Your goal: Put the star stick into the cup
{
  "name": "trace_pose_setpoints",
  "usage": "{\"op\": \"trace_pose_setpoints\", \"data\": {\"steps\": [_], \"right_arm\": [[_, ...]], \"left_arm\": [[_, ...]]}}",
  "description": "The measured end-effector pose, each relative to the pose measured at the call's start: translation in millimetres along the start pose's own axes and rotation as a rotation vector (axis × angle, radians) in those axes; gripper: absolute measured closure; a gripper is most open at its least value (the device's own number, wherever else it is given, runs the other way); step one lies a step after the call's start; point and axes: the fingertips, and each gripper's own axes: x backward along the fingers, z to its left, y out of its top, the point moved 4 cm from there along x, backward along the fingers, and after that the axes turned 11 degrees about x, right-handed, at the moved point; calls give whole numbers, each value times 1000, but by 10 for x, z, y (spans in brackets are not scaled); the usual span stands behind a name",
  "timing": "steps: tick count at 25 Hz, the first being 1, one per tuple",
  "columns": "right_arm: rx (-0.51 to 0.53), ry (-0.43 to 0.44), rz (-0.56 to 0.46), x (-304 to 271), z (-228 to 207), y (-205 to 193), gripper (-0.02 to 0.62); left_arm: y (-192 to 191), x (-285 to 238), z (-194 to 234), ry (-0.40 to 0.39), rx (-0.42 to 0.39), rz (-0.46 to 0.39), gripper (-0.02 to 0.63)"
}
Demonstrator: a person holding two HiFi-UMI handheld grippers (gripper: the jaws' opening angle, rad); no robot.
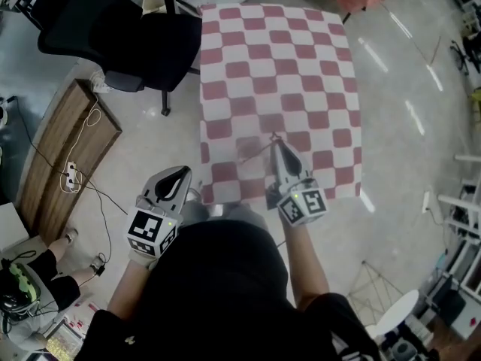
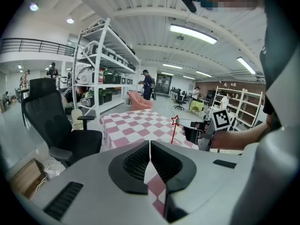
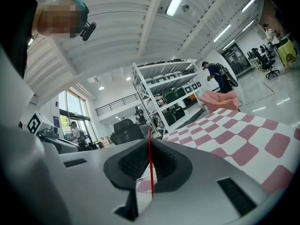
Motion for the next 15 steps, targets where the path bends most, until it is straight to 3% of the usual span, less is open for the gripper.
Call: {"op": "trace_pose_setpoints", "data": {"steps": [15], "right_arm": [[-46, 29, 74, -134, -189, -149, 556]], "left_arm": [[-34, 101, 30, 43, 20, -19, 563]]}}
